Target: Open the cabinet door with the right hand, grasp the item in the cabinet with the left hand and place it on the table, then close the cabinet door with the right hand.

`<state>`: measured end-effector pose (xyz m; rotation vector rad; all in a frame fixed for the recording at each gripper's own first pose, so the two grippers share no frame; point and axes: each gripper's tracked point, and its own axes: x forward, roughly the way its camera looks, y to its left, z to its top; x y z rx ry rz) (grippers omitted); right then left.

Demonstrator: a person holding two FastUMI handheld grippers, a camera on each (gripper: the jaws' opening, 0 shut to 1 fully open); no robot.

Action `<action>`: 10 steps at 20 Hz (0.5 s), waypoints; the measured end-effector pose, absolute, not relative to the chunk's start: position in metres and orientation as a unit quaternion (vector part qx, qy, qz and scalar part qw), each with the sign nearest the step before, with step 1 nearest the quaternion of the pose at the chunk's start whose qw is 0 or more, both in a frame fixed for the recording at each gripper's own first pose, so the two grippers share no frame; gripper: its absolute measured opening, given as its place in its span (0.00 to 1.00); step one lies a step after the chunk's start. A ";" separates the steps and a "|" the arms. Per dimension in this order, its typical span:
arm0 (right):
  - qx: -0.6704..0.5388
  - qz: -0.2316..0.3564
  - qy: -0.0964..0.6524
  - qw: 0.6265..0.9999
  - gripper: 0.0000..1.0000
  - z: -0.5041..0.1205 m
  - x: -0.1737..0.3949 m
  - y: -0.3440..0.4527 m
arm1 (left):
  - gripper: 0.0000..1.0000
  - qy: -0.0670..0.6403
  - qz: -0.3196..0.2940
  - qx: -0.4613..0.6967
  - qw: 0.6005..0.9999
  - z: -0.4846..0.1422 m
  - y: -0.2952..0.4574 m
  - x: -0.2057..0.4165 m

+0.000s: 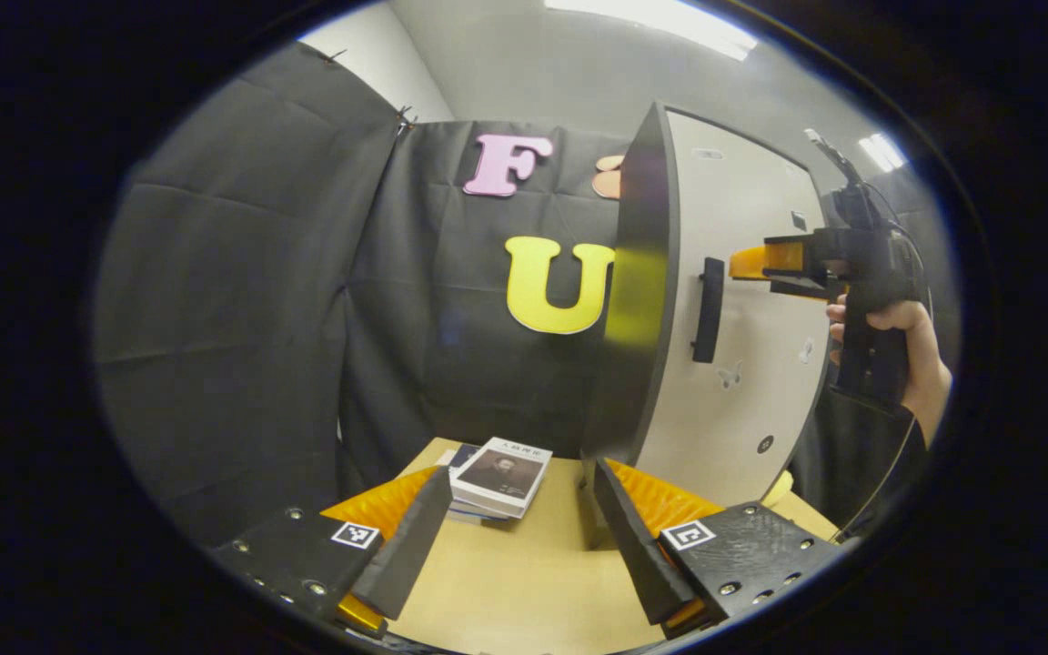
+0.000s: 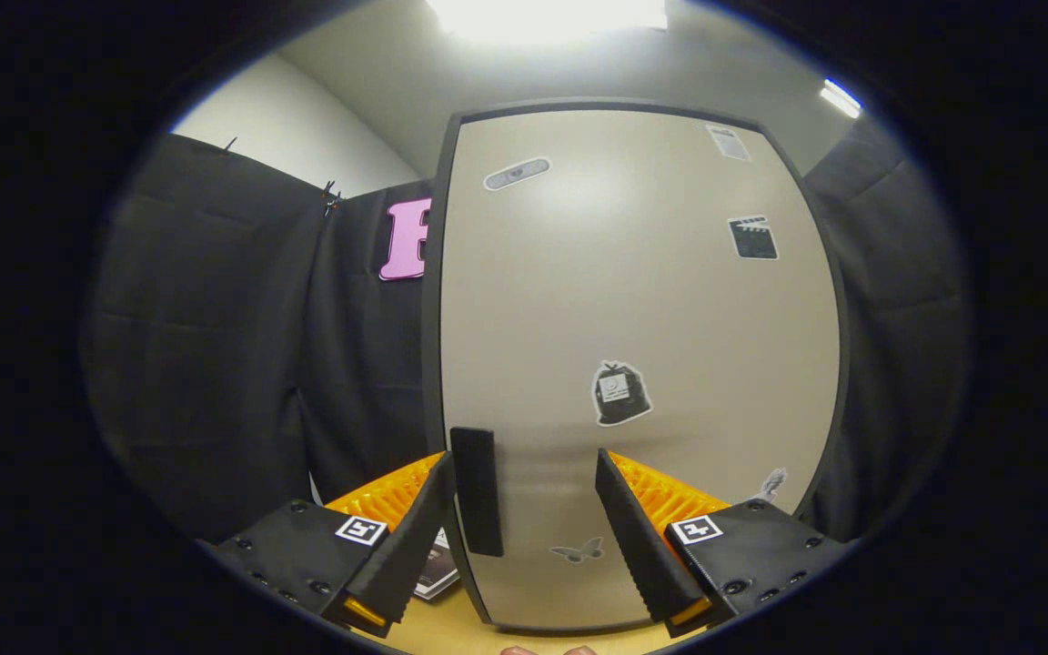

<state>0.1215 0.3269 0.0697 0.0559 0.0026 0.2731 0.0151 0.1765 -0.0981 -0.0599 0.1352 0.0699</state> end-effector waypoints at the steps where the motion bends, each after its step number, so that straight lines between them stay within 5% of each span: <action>1: 0.029 0.132 0.001 0.991 0.98 0.066 0.125 0.332 | 0.96 0.070 0.041 -0.030 0.996 -0.101 0.185 0.014; 10: -0.007 0.097 0.035 0.995 0.95 0.032 0.152 0.355 | 0.94 0.092 0.094 -0.087 0.987 -0.130 0.235 -0.005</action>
